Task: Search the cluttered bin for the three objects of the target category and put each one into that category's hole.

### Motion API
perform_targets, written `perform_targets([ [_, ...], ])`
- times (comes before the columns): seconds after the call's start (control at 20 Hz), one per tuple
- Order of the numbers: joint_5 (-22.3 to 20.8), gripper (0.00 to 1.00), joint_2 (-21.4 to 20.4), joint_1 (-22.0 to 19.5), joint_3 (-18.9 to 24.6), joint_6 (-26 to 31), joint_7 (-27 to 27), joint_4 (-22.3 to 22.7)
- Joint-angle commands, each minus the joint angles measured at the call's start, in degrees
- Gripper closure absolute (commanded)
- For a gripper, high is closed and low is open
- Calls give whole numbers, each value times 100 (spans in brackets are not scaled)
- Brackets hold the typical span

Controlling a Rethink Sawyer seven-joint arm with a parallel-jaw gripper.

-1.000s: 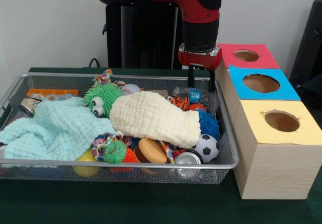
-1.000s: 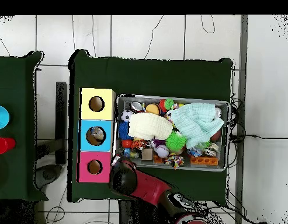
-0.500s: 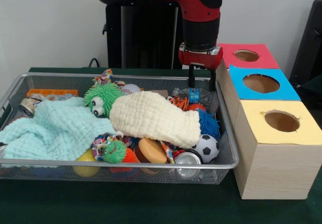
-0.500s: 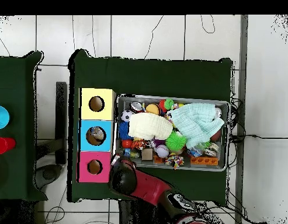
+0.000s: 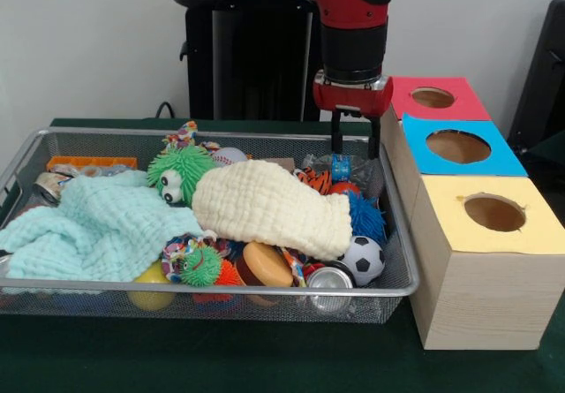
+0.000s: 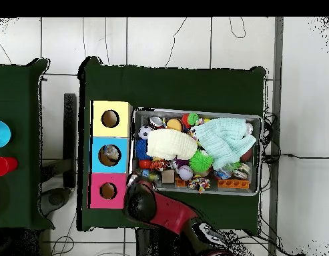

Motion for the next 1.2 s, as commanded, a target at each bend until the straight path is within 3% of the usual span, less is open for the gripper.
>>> perform_targets([
  [0.05, 238, 0, -72, -30, 262, 249, 1025, -772],
  [0.65, 27, 0, 313, -62, 244, -309, 1036, -946],
  [0.9, 83, 0, 523, 192, -197, -407, 969, -948],
  [1.0, 233, 0, 612, 359, -478, -162, 934, -907],
  [1.2, 184, 0, 890, 365, -608, -309, 993, -847],
])
